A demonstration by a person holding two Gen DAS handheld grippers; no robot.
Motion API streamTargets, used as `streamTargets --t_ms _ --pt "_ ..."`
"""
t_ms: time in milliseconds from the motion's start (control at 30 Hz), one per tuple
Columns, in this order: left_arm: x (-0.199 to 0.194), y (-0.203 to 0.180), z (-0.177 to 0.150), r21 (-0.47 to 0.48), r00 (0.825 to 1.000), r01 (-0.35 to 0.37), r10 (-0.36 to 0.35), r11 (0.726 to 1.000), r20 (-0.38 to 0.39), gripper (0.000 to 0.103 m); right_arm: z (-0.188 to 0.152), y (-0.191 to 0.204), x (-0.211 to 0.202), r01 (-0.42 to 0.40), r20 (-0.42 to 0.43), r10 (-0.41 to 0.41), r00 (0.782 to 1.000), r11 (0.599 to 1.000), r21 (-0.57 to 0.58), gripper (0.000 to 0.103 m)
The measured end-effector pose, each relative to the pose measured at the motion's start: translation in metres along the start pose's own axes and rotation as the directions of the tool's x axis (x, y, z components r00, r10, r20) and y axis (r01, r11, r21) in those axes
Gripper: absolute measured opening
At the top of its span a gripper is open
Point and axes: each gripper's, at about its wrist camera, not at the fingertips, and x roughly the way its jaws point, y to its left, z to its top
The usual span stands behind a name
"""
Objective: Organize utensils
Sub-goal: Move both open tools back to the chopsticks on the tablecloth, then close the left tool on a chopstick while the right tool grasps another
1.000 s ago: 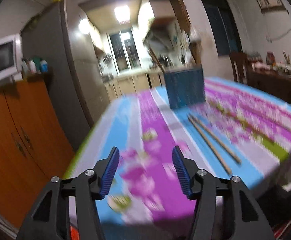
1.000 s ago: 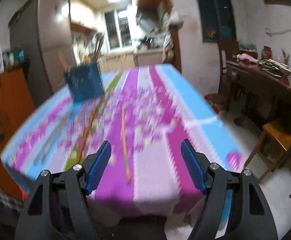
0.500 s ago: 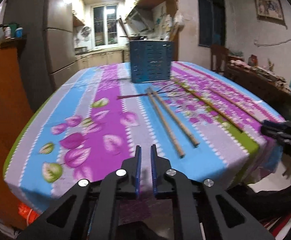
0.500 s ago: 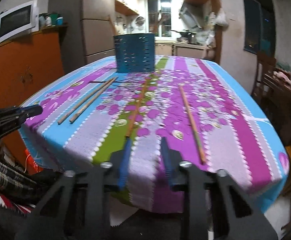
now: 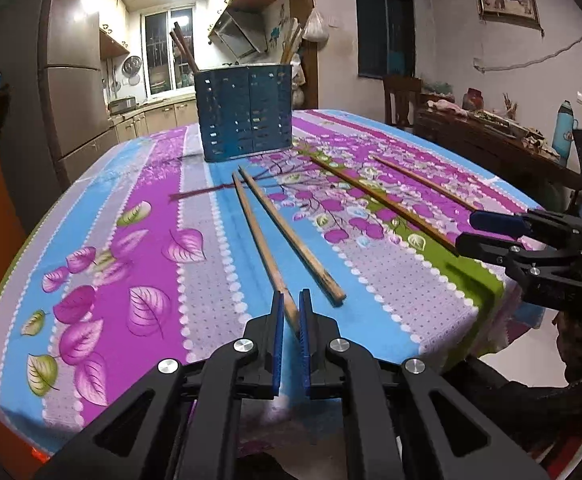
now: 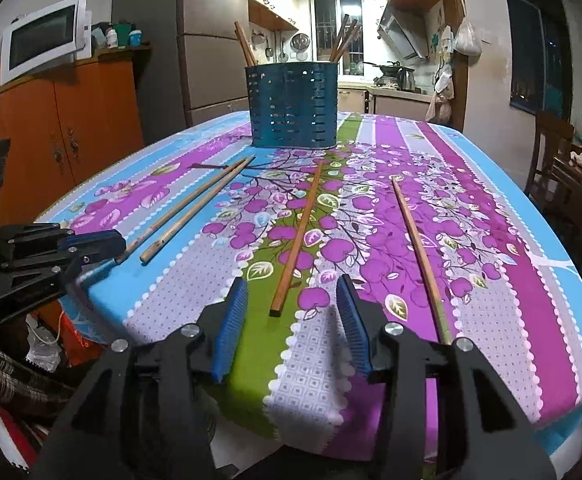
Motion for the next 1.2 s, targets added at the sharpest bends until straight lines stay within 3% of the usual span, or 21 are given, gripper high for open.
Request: streamTargets --t_ms 200,267,400,533,667,1200 --pt "0.003 -0.002 -0.005 -0.001 0.999 -0.042 0.042 0.999 0.021 0.022 -0.002 0.002 0.007 -0.012 -0.009 0.012 1.0 1.0 -0.011 0.044" --pt "0.003 -0.002 -0.007 -0.009 0.999 -0.045 0.045 0.999 0.028 0.023 -0.002 0.002 0.01 -0.007 -0.005 0.007 1.0 1.0 -0.019 0.039" --pt "0.004 -0.002 -0.011 -0.026 0.996 -0.068 0.069 0.997 0.056 0.023 -0.003 0.003 0.013 -0.014 0.006 0.014 1.0 0.999 -0.03 0.022" --pt "0.002 -0.001 -0.015 -0.041 0.993 -0.078 0.081 0.996 0.085 0.022 -0.006 0.006 0.014 -0.001 0.031 0.001 1.0 1.0 -0.016 0.02" --pt "0.003 -0.001 -0.017 -0.029 0.988 -0.105 0.108 0.994 0.107 0.01 -0.011 0.01 0.012 0.023 0.063 -0.023 0.998 1.0 0.003 0.008" --pt "-0.014 0.011 -0.01 -0.025 0.971 -0.172 0.174 0.985 0.164 0.007 -0.008 0.003 -0.001 0.035 0.101 -0.044 0.994 0.995 0.092 0.005"
